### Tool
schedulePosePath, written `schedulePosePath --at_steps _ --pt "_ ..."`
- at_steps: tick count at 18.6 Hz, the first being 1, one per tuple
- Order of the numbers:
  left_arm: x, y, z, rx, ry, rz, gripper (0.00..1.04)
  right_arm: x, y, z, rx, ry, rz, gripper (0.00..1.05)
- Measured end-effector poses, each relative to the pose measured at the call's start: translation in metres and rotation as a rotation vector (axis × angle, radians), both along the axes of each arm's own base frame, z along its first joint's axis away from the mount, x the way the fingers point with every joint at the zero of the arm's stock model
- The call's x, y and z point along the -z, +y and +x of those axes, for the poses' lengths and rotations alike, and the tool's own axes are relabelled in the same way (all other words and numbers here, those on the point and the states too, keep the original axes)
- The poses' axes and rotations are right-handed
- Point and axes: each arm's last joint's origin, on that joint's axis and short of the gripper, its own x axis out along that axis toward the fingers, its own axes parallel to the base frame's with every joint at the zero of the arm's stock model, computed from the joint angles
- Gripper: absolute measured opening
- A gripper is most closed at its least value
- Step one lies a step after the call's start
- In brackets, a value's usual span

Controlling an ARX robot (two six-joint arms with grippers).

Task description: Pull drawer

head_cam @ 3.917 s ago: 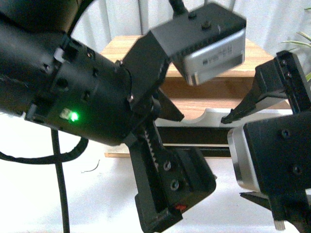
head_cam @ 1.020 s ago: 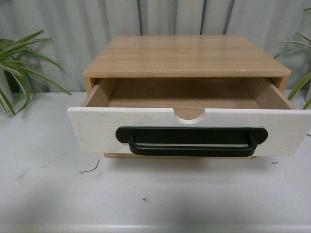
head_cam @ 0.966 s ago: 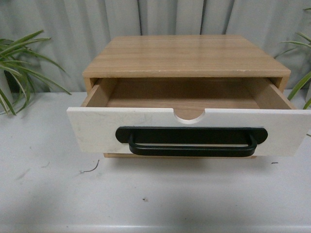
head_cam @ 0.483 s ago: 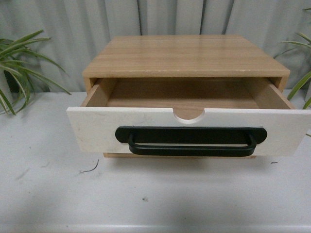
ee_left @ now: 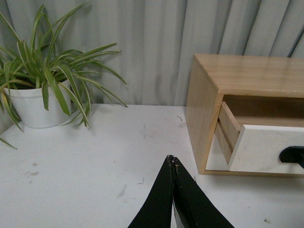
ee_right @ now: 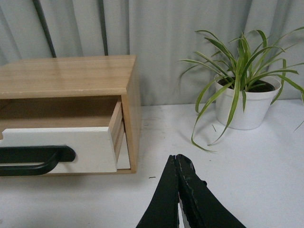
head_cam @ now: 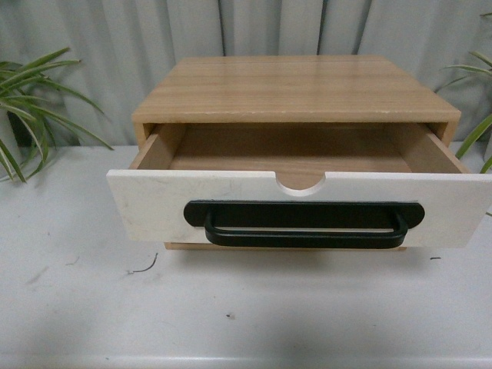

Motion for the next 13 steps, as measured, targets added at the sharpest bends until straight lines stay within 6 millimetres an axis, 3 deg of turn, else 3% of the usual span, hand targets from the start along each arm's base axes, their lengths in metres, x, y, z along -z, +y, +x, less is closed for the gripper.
schedulePosePath --at_steps 5,10,13 --pt "0.0 0.0 0.0 0.0 0.0 0.0 0.02 0.0 0.0 0.0 0.0 0.0 0.0 0.02" --pt "0.0 0.0 0.0 0.0 0.0 0.0 0.16 0.0 0.0 0.0 0.0 0.0 -0.001 0.16" --pt "0.0 0.0 0.0 0.0 0.0 0.0 0.48 0.0 0.0 0.0 0.0 0.0 -0.001 0.49"
